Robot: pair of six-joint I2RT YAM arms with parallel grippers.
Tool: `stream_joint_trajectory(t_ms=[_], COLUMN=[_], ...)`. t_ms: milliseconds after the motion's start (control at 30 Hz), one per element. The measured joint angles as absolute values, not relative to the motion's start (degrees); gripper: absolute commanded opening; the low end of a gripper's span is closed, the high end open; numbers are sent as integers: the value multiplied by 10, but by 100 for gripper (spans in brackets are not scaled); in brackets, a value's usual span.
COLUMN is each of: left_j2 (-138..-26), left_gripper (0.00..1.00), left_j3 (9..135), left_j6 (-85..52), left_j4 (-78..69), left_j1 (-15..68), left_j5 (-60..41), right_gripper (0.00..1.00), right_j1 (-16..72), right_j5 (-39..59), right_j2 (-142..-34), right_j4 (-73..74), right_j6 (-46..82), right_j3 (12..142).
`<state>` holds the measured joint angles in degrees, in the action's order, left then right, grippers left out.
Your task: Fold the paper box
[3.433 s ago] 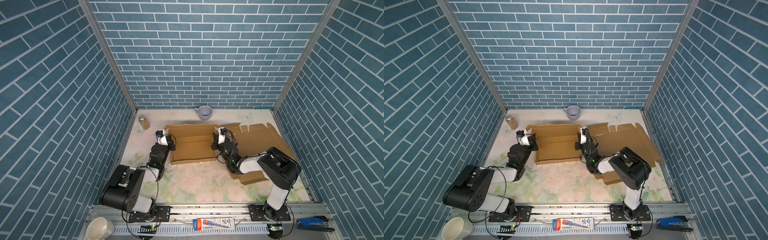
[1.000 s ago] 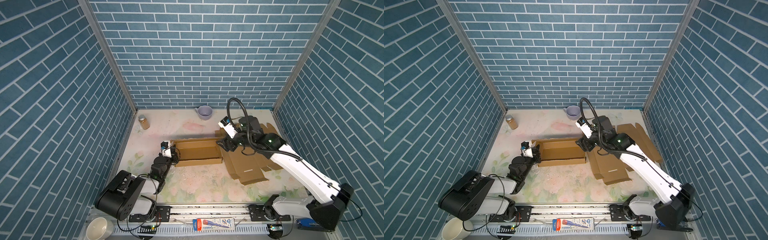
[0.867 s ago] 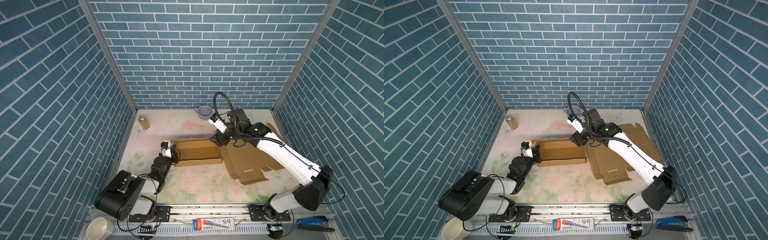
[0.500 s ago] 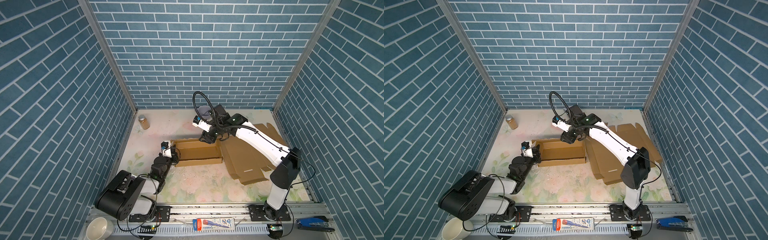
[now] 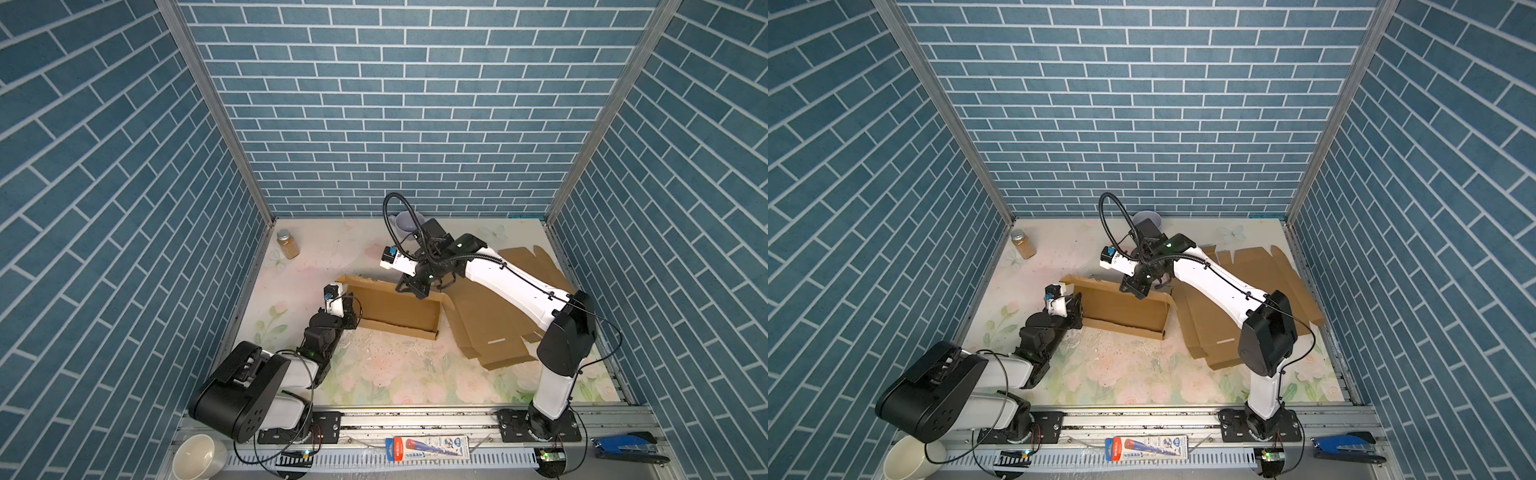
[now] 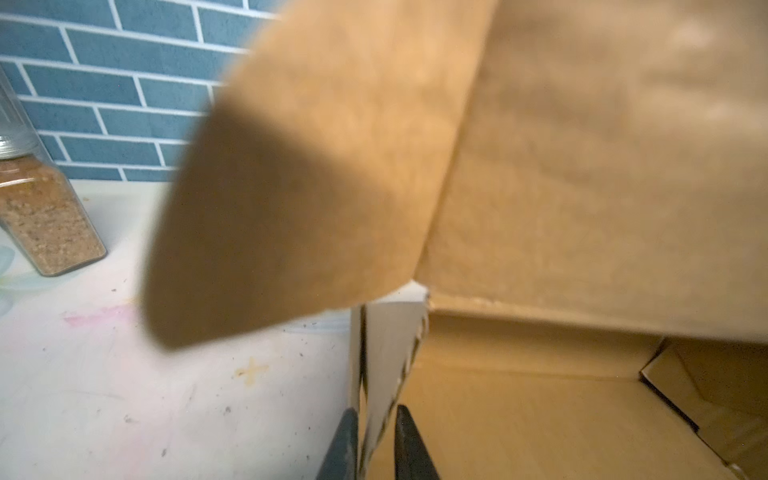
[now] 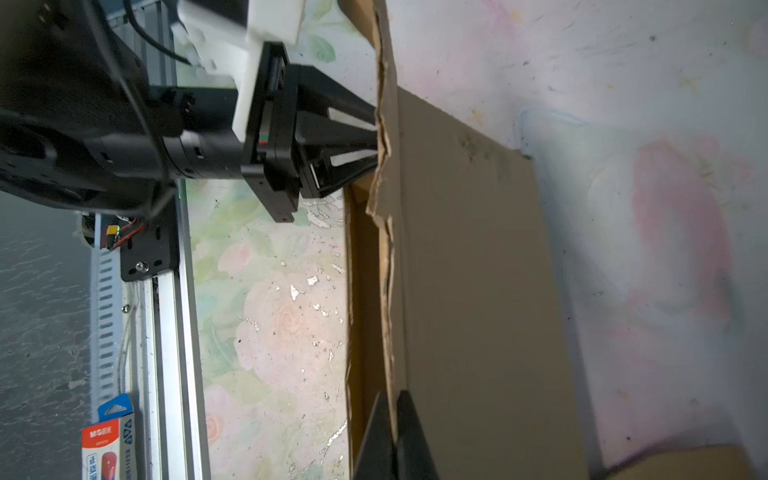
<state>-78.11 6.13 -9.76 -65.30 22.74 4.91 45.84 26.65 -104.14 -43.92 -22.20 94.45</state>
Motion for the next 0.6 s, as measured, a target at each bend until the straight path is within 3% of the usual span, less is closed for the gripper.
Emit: stream_joint_trajectory(t_ms=[100,267,600], left_j2=[-756,-674,-297], left_gripper=[36,37,34], left_j3=[56,50,91], left_j6=[-101,-109,-142], left_j4=[-628,-571,-241], left_j1=[228,229,229], left_j5=[56,68,156], right_gripper=[0,0,0], right_j1=[457,457,457], right_j5=[274,286,298], right_j2=[-1030,-1030,-1031], right_j4=[-367,-294,-235], right_j6=[-204,-178,-147], right_j3=[863,815,785])
